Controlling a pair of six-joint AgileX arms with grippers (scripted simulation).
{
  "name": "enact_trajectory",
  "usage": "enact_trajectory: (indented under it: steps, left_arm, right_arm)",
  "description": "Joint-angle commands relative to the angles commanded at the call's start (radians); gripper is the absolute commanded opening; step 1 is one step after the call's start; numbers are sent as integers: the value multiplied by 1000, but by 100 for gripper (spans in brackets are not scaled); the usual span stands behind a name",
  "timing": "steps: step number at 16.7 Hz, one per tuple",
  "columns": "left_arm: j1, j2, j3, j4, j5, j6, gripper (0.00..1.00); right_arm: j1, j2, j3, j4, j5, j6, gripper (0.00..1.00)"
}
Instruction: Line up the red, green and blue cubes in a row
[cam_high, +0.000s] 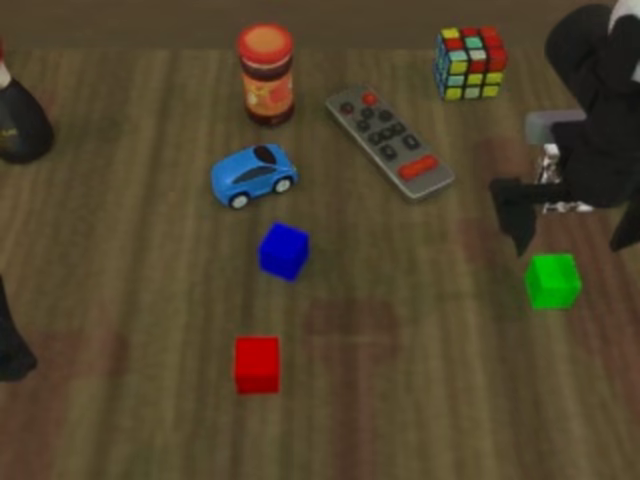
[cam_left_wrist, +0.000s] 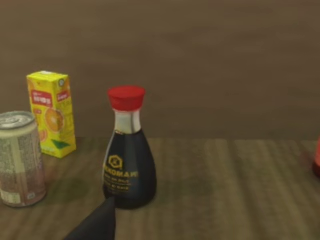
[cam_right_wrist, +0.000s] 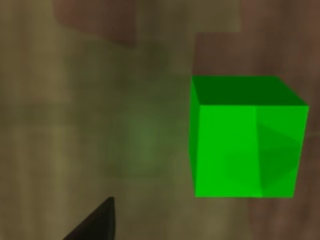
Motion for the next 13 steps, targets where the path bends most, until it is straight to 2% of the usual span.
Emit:
enact_trajectory:
  steps: [8,13]
  left_arm:
    - [0,0,0,0,0,0,100]
    - [0,0,0,0,0,0,100]
  right_arm:
    - [6,116,-138,257,1,4,100]
    - [6,124,-147,270,1,4,100]
